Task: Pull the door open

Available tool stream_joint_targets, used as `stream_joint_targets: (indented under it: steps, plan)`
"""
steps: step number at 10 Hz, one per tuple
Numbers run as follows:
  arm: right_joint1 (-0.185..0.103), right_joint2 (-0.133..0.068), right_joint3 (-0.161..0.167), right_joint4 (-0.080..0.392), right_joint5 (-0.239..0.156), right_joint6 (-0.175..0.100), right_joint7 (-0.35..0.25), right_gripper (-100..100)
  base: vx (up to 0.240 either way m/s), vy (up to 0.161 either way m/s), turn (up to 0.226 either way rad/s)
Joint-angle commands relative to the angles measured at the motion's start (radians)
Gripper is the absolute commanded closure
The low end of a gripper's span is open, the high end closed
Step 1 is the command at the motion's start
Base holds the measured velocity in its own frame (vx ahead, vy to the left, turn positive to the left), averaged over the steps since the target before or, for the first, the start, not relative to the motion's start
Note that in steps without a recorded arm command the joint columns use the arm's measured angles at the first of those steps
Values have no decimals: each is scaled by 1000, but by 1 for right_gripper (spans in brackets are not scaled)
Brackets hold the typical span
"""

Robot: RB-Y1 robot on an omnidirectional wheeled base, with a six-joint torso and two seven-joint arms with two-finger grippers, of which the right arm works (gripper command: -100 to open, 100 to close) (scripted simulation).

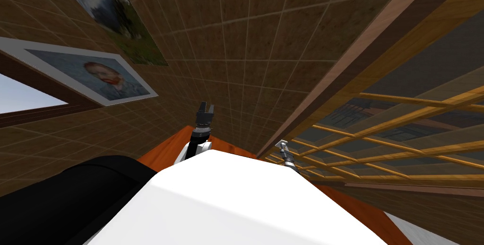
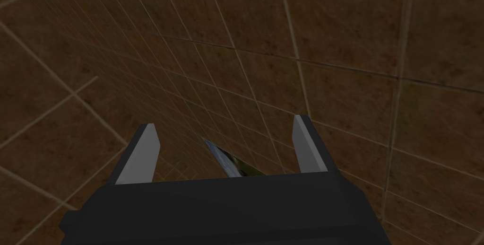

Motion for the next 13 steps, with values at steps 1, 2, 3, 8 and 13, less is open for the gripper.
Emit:
stream_joint_targets:
  steps: [1, 2, 3, 8, 13]
  plan:
    - [-1, -1, 6, -1, -14, 2, -50, 100, -30, -15, 39]
    - [-1, -1, 6, -1, -14, 2, -59, 100, -22, -12, 22]
    - [-2, -1, 11, -1, -23, 4, -97, 100, -24, -13, 28]
    - [-7, -1, 28, -3, -51, 10, -213, 100, -31, -16, 33]
    - [-12, -1, 48, -6, -85, 16, -334, 100, -35, -15, 33]
